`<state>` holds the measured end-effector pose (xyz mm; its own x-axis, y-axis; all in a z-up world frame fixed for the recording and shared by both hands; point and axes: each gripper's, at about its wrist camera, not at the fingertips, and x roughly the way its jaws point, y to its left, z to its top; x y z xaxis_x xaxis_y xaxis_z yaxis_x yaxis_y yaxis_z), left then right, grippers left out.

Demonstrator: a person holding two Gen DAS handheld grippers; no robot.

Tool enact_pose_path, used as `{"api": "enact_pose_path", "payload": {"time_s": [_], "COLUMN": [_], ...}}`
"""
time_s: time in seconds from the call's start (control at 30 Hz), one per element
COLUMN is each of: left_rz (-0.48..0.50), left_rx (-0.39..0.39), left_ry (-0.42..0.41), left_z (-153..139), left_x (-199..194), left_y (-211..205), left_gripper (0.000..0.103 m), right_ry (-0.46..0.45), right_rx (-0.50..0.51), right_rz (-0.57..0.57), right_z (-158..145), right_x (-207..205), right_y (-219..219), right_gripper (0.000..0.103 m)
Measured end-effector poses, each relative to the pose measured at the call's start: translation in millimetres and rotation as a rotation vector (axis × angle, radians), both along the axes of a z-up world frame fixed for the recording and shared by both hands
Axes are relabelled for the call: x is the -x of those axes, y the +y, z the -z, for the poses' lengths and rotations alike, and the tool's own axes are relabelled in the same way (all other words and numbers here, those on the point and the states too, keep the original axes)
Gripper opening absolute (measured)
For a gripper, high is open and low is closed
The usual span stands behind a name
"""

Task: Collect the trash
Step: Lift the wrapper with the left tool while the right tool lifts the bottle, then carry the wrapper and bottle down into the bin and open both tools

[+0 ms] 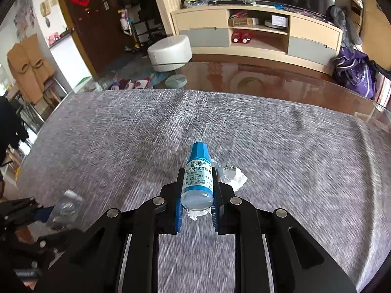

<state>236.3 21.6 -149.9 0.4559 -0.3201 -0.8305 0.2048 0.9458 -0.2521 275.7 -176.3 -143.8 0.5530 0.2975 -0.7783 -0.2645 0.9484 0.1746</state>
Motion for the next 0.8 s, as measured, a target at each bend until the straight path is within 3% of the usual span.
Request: {"api": "enact_pose_path", "payload": {"time_s": [0.43, 0.8], "left_rz": [0.068, 0.109], "left_rx": [0.009, 0.005], "left_ry": [-0.083, -0.09], "left_z": [-44, -43], "left_x": [81, 174], "left_y": [-32, -43], "left_gripper": [0.042, 0.042], "right_ry": [-0.058, -0.045], "right_rx": [0.017, 0.012], "right_rz": [0.062, 0.1], "right_z": [-58, -54], "right_x": [115, 216], "right_y": [-35, -56], "right_gripper": [0.02, 0.02]}}
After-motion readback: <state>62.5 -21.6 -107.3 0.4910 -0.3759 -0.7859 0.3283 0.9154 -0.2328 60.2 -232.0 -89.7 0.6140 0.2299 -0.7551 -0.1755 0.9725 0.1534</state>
